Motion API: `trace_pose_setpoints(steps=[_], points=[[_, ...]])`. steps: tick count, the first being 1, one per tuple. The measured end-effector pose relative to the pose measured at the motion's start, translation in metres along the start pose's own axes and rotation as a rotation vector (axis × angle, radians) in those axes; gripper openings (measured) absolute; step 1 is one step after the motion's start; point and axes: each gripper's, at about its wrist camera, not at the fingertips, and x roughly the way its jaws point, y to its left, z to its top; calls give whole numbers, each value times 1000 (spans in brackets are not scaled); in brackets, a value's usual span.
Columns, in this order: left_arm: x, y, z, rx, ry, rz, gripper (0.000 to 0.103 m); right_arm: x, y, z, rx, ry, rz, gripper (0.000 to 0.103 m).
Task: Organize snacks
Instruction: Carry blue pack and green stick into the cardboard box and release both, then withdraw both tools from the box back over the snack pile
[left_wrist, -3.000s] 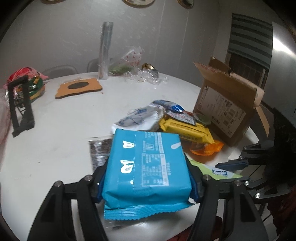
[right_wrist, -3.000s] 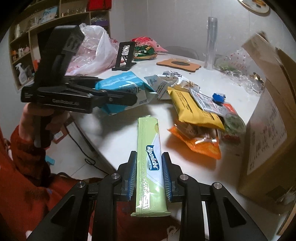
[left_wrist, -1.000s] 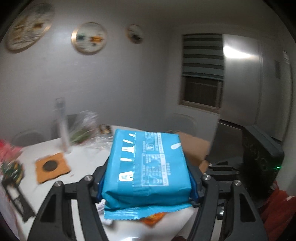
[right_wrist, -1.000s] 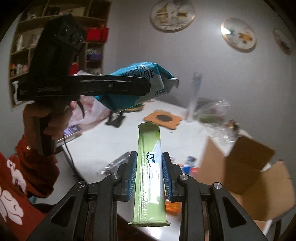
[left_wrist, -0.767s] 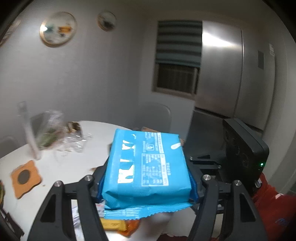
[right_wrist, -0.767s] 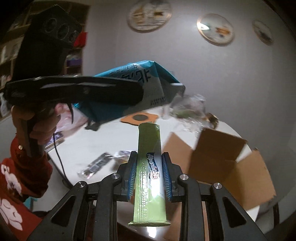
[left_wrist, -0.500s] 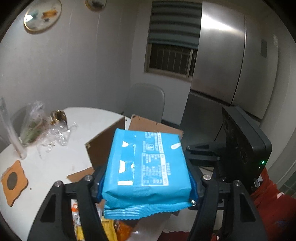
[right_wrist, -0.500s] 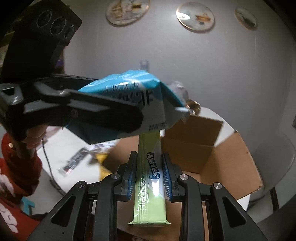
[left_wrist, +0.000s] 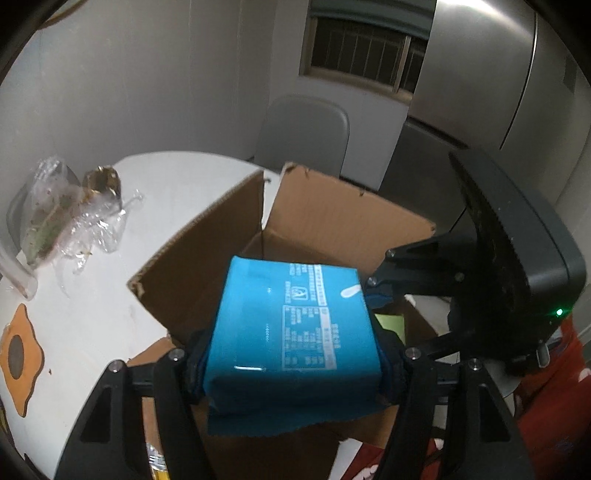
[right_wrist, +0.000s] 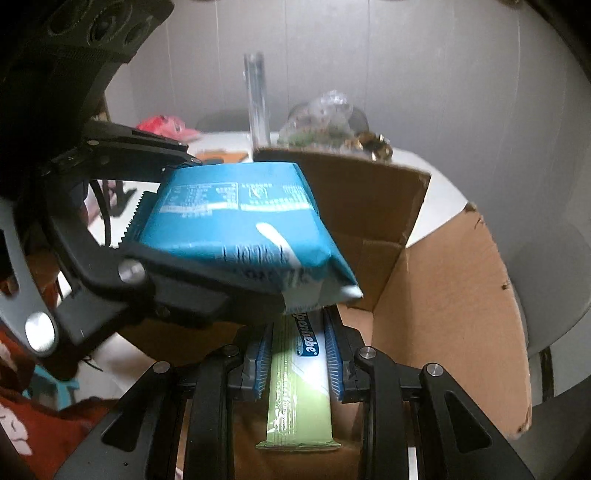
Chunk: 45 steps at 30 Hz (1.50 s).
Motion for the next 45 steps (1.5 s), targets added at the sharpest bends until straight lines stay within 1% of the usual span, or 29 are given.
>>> trace_pose_setpoints(steps=[2, 7, 8, 10, 16, 18, 20, 21, 22, 25, 26, 28, 32, 34, 35, 38, 40, 43, 44, 45], points=[[10, 1, 1, 1, 26, 0, 64, 7, -2, 1, -11, 32, -4, 22], [33, 6, 3, -2, 91, 6, 64, 21, -9, 1, -5, 112, 24, 22], [36, 6, 3, 1, 96, 13, 64, 17, -2, -3, -12, 123, 20, 22], [43, 9, 2, 0, 113, 23, 64, 23, -1, -4, -18, 156, 21, 22], [55, 15, -1, -20, 131, 55, 65, 29, 5, -4, -31, 194, 7, 22], [56, 17, -2, -22, 134, 75, 66, 30, 5, -1, -33, 199, 8, 22], [58, 18, -2, -21, 138, 93, 72, 30, 6, 0, -33, 207, 12, 22], [57, 18, -2, -22, 133, 93, 73, 32, 6, 3, -33, 210, 13, 22], [56, 18, -2, -25, 126, 92, 74, 32, 7, 4, -31, 215, 17, 24], [54, 19, -1, -19, 108, 98, 81, 25, 5, 0, -24, 219, 17, 25], [52, 19, -2, -16, 101, 103, 81, 24, 7, 1, -23, 221, 10, 29], [47, 16, -3, -16, 94, 106, 81, 21, 9, 2, -24, 221, -7, 31], [27, 12, -6, -20, 41, 94, 81, 8, 11, 2, -6, 212, -33, 31], [14, 10, -8, -16, 13, 102, 81, 1, 13, 5, 3, 199, -49, 31], [5, 9, -10, -13, -9, 105, 81, 2, 10, 13, 10, 190, -56, 31], [-23, 9, -17, -18, -71, 106, 82, -18, 16, 22, 24, 144, -78, 31], [-44, 10, -24, -26, -115, 128, 83, -28, 29, 30, 22, 104, -89, 32], [-79, 19, -43, -55, -182, 152, 83, -50, 50, 31, -5, 34, -127, 32], [-89, 24, -49, -68, -197, 152, 84, -62, 52, 21, -18, 5, -149, 32], [-98, 28, -56, -83, -210, 157, 84, -66, 59, 22, -28, -20, -161, 32]])
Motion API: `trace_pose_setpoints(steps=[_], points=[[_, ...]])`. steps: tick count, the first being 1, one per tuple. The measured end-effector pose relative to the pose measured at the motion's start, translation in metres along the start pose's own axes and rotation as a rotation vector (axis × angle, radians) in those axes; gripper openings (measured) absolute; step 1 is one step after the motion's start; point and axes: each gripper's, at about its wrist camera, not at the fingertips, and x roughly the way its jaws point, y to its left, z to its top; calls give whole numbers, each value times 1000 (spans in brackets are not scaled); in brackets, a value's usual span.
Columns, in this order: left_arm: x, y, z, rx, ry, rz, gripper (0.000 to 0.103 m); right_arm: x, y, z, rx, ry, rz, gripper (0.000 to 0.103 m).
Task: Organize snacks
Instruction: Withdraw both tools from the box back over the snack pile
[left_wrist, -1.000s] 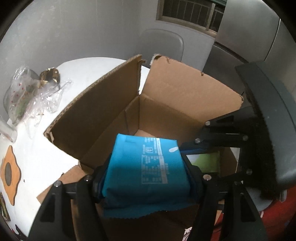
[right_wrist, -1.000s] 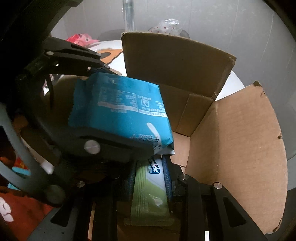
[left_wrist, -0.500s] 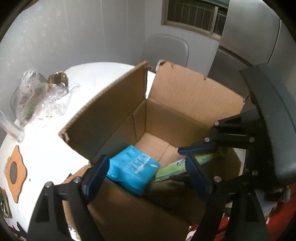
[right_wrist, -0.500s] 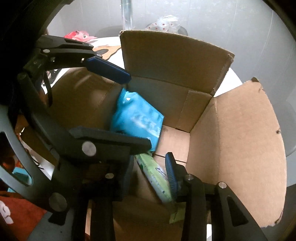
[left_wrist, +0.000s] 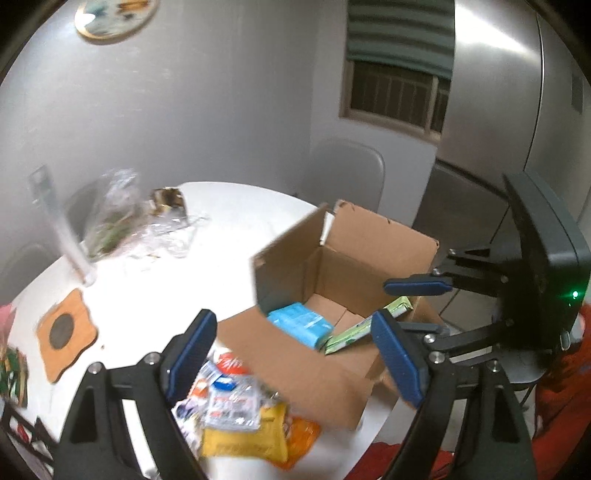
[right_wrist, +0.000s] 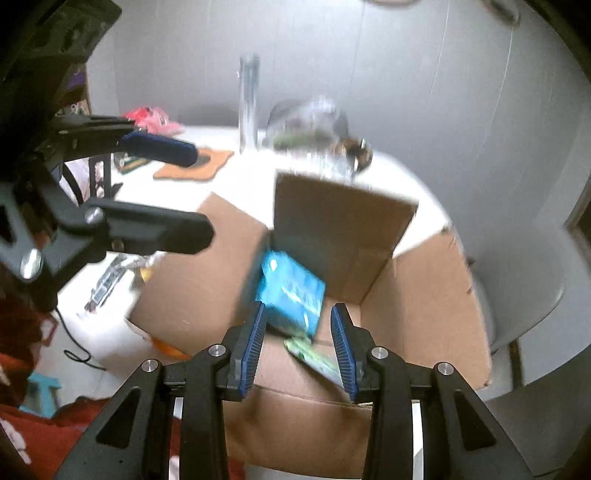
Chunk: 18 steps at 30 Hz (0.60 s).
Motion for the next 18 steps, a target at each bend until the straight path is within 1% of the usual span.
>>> trace_pose_setpoints(steps=[1, 4, 6, 10, 14, 18], points=[[-9, 6, -5, -12, -14, 11, 84, -8, 10, 2, -7, -34, -5, 32], [-39, 24, -23, -40, -65, 76, 86, -20, 34, 3, -18, -100, 21, 32], [-59, 41, -43, -71, -99, 127, 86, -28, 56, 5, -42, -148, 39, 32], [-80, 70, -84, -128, -134, 212, 86, -33, 94, 3, -81, -194, 122, 32], [-76, 91, -118, -182, -123, 241, 86, -12, 129, -3, -118, -192, 191, 32], [-49, 107, -147, -217, -75, 235, 86, 23, 156, -13, -125, -156, 253, 32]])
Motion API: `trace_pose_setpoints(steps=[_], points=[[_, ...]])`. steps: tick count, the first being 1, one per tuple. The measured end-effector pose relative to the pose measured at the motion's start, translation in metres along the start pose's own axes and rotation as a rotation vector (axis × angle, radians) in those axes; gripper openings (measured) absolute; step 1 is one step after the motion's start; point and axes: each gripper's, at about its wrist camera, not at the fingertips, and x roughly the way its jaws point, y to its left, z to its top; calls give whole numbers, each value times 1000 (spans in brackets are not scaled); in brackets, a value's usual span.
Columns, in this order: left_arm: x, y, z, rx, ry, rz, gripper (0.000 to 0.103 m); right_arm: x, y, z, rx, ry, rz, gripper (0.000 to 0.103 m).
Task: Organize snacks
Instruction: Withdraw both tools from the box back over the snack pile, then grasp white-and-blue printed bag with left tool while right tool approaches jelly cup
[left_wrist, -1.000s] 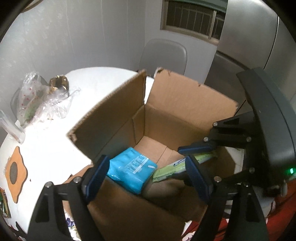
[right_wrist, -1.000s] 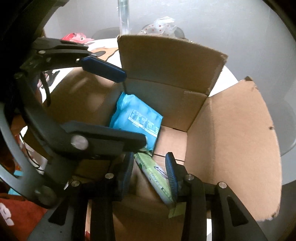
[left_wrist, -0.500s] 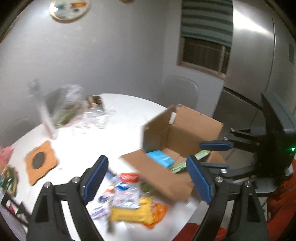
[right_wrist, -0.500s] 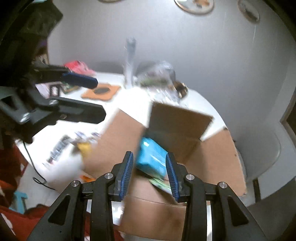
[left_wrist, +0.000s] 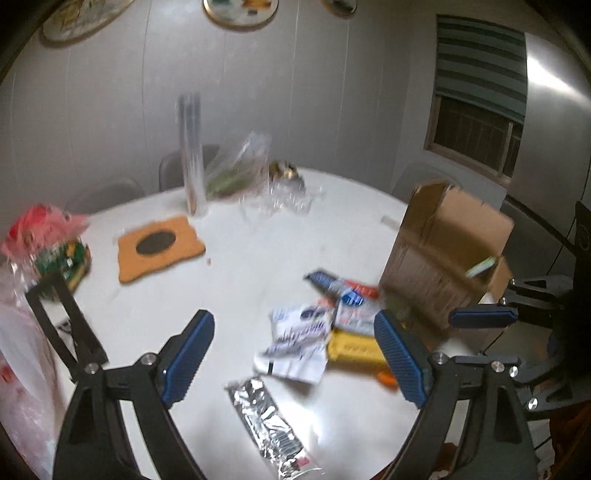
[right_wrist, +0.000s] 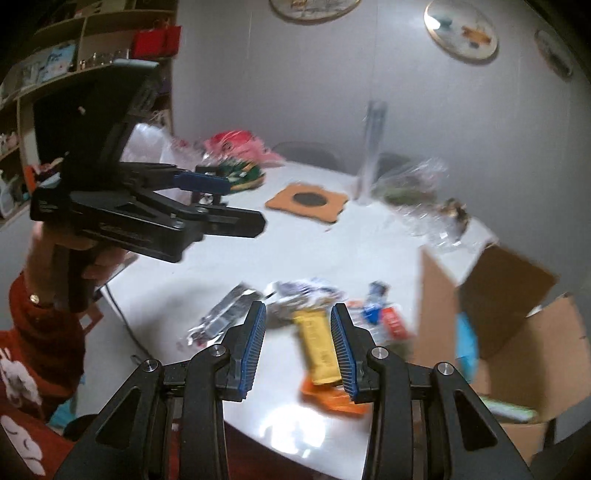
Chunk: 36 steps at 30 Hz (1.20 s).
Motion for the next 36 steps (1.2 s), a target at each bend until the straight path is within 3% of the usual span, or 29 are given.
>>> trace_pose_setpoints(steps=[9, 24, 28, 32, 36], points=[[66, 21, -36, -63, 127, -48, 86, 73, -9, -36, 75, 77, -31, 33], [133, 26, -28, -96, 226, -192, 85, 90, -36, -52, 232, -39, -170, 39], [143, 27, -28, -108, 241, -230, 80, 92, -43, -56, 271, -40, -185, 39], [145, 27, -29, -112, 241, -281, 68, 91, -44, -56, 277, -49, -209, 39], [143, 25, -29, -100, 228, -287, 61, 93, -44, -50, 283, -57, -238, 39]])
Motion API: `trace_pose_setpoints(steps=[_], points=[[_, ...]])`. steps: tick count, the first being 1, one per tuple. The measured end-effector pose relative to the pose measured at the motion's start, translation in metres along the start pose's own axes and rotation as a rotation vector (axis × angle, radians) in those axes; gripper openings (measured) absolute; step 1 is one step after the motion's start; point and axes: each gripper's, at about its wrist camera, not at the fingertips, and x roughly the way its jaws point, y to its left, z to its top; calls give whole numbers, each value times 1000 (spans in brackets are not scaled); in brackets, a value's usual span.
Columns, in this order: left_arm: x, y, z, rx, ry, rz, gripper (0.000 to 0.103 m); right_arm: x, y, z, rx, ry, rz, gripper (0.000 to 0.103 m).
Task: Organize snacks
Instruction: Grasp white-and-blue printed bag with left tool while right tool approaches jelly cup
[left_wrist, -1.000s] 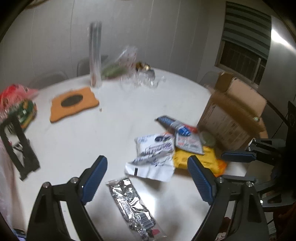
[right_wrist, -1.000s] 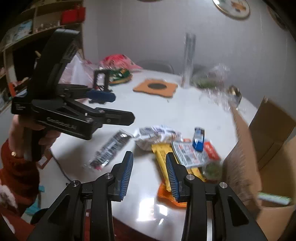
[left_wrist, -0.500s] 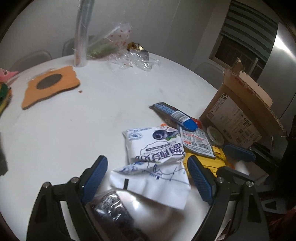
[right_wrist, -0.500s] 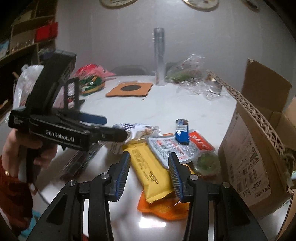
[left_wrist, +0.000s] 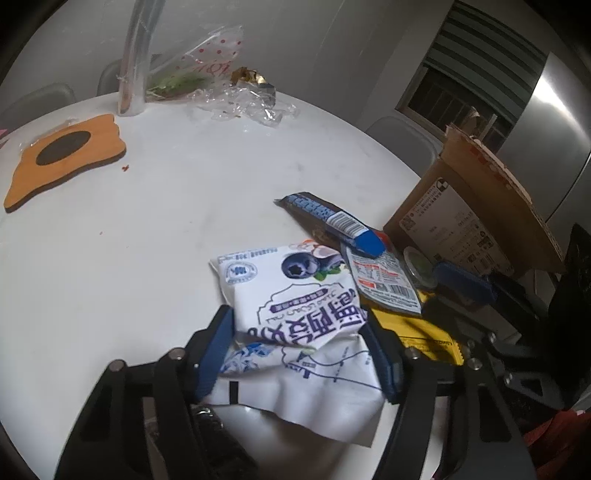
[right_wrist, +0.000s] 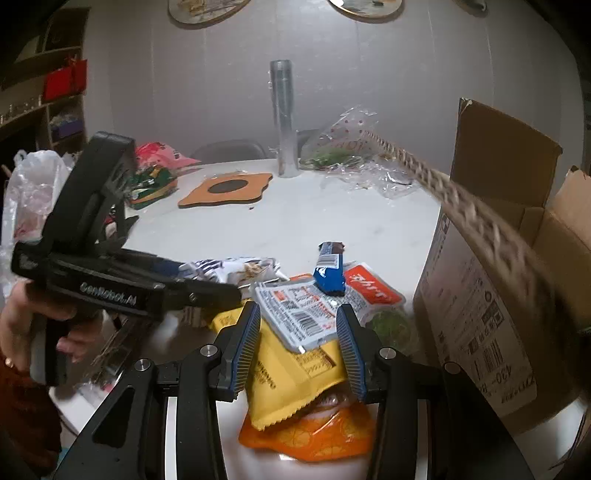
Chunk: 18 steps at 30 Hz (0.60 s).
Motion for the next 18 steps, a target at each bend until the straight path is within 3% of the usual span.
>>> trace_pose_setpoints(steps=[7, 11, 18], points=[[-7, 1, -1, -1, -29, 16, 50, -2, -7, -7, 88, -23, -104, 39], [-12, 1, -3, 24, -52, 72, 45, -2, -8, -13, 129, -34, -161, 39], [-17, 6, -4, 19, -69, 77, 43, -6, -17, -22, 221, -65, -221, 39]])
